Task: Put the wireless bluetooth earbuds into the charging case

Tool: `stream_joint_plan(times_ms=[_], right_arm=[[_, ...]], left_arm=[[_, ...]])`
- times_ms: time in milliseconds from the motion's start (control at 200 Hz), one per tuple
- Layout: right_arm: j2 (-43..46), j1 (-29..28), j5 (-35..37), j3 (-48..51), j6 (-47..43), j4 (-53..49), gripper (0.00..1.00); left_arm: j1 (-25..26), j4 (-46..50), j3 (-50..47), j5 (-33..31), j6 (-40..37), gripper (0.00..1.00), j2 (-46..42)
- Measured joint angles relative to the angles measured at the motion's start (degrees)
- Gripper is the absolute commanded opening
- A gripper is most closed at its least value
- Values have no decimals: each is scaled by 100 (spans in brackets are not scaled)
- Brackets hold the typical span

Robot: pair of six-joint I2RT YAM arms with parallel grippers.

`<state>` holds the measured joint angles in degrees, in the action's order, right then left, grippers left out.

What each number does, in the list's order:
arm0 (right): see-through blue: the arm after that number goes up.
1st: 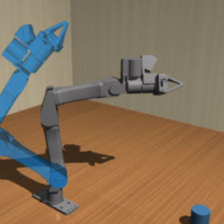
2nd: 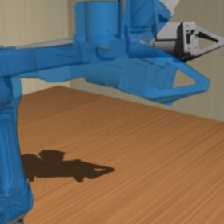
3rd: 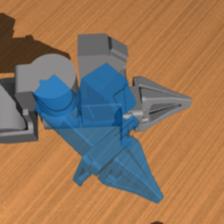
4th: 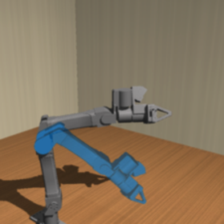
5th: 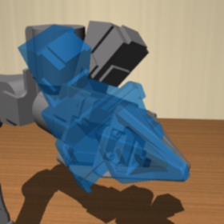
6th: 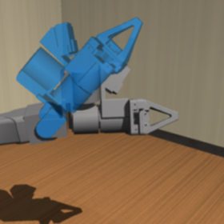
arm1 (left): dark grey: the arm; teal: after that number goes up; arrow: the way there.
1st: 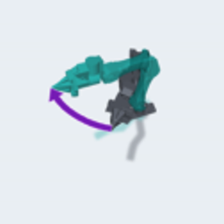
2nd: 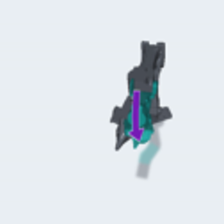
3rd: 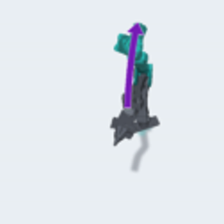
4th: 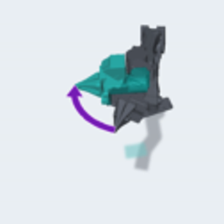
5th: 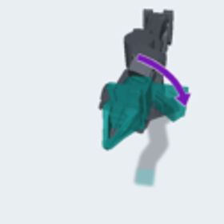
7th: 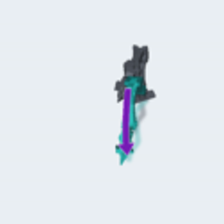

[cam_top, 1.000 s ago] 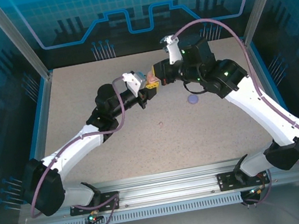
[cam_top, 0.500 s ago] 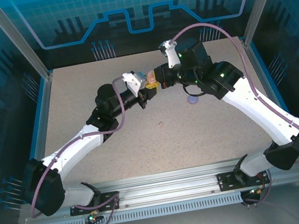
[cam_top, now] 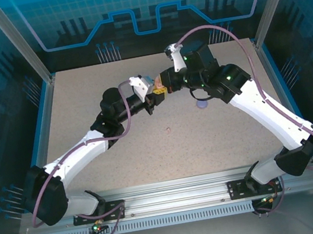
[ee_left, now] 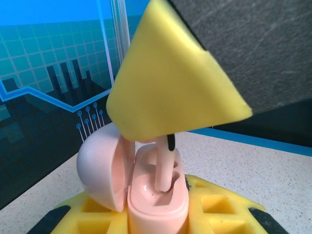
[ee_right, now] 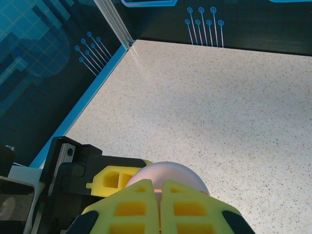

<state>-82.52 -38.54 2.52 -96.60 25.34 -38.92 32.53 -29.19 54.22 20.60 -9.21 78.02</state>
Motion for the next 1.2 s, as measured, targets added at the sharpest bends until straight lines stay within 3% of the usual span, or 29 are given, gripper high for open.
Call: stream_joint_plan(times_ms=[1140, 1201], right_arm=[[-153, -33, 28, 81, -144, -136, 0], [-177, -39, 46, 63, -144, -144, 6]], left_arm=[[-9, 219, 0, -13, -17, 0, 0], [-11, 245, 0, -28, -17, 0, 2]])
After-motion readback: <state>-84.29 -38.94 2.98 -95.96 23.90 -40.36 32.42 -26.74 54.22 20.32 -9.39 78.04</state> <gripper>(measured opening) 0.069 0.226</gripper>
